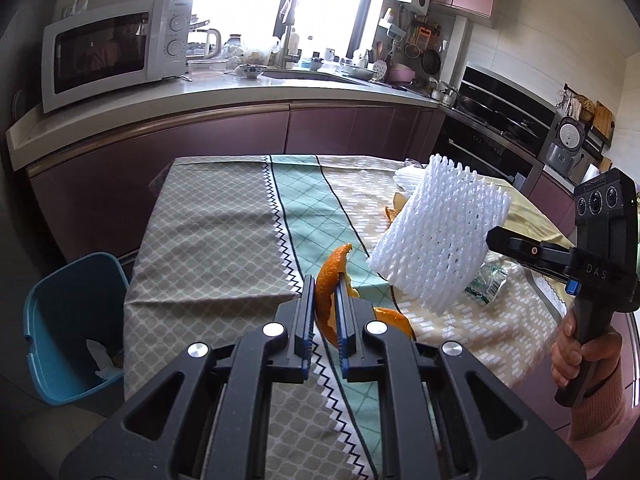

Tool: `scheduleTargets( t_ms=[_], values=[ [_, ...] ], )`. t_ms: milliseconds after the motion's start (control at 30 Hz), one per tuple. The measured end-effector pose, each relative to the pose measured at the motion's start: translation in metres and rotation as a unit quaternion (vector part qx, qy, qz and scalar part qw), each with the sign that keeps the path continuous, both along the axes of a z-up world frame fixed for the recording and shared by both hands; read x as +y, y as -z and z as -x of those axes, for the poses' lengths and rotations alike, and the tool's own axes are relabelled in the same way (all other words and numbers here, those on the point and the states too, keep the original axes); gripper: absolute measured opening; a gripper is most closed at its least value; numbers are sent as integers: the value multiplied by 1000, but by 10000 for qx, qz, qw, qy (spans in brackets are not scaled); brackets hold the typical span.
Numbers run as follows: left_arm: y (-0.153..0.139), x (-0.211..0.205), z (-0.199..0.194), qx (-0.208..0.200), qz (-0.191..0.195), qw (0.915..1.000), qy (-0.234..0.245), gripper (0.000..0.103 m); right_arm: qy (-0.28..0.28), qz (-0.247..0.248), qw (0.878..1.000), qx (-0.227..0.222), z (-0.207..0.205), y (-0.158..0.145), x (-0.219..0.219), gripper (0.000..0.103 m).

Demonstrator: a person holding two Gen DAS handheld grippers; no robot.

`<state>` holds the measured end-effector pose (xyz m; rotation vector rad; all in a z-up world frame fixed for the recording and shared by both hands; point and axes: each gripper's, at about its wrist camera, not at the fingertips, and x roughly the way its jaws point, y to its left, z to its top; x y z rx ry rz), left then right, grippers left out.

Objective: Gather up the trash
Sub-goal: 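Carry the orange peel and foam net over the teal wastebasket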

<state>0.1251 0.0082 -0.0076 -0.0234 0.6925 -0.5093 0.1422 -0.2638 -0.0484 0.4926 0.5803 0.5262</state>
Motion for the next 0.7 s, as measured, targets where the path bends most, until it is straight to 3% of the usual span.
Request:
scheduleTargets(
  t_ms=[700],
  values=[
    [-21,119,6,-273,22,9921,-1222,10,-1178,55,9930,-56,-55,-12,102,11]
  ],
)
